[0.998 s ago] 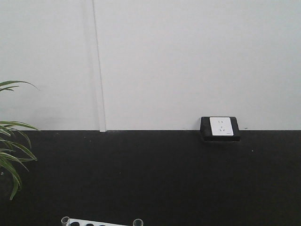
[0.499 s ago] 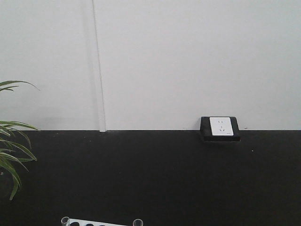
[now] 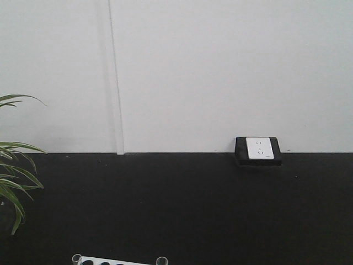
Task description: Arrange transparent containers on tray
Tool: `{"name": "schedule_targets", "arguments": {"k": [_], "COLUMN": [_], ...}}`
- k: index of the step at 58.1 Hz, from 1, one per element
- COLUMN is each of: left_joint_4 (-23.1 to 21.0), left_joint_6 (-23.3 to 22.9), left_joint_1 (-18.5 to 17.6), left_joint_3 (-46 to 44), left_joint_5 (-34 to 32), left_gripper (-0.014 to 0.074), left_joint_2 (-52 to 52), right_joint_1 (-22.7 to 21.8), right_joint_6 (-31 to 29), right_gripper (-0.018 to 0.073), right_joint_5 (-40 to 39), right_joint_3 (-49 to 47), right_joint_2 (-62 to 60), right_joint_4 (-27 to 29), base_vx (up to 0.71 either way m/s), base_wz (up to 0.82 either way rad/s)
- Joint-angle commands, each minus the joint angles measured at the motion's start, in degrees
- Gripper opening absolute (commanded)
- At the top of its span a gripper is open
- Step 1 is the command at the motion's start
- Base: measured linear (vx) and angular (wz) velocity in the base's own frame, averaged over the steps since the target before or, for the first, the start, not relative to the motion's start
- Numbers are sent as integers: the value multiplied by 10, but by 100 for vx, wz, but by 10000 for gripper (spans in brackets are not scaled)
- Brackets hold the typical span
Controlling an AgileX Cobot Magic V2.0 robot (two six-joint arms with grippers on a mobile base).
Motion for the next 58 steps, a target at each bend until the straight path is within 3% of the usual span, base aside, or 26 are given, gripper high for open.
{"name": "schedule_targets", "arguments": {"k": [1, 12, 23, 31, 46, 58], "left_joint_4": [0, 0, 0, 0, -18, -14], "left_joint_6": [1, 1, 1, -1, -66, -68], "left_joint_1": [-4, -4, -4, -4, -13, -70], "left_joint_3": [-18, -18, -18, -18, -18, -2], "left_joint_5": [-45, -70, -74, -116, -230, -261], "left_gripper": [13, 96, 299, 416, 439, 439], "left_joint_2": [49, 140, 240, 300, 387, 427], "right_joint_1": [-2, -2, -2, -2, -2, -2], "right_joint_6": [-1, -1, -1, -1, 12, 12], "right_gripper": [0, 58, 190, 300, 351, 351], "right_joint_5": [-44, -44, -44, -44, -44, -44], "right_joint_3": [-19, -19, -19, -19, -19, -19], "right_joint_2": [32, 68, 89, 91, 91, 91], "right_joint_4": [-6, -5, -5, -5, -1, -1], "base_vx": [0, 0, 0, 0, 0, 0], "base_wz": [0, 0, 0, 0, 0, 0]}}
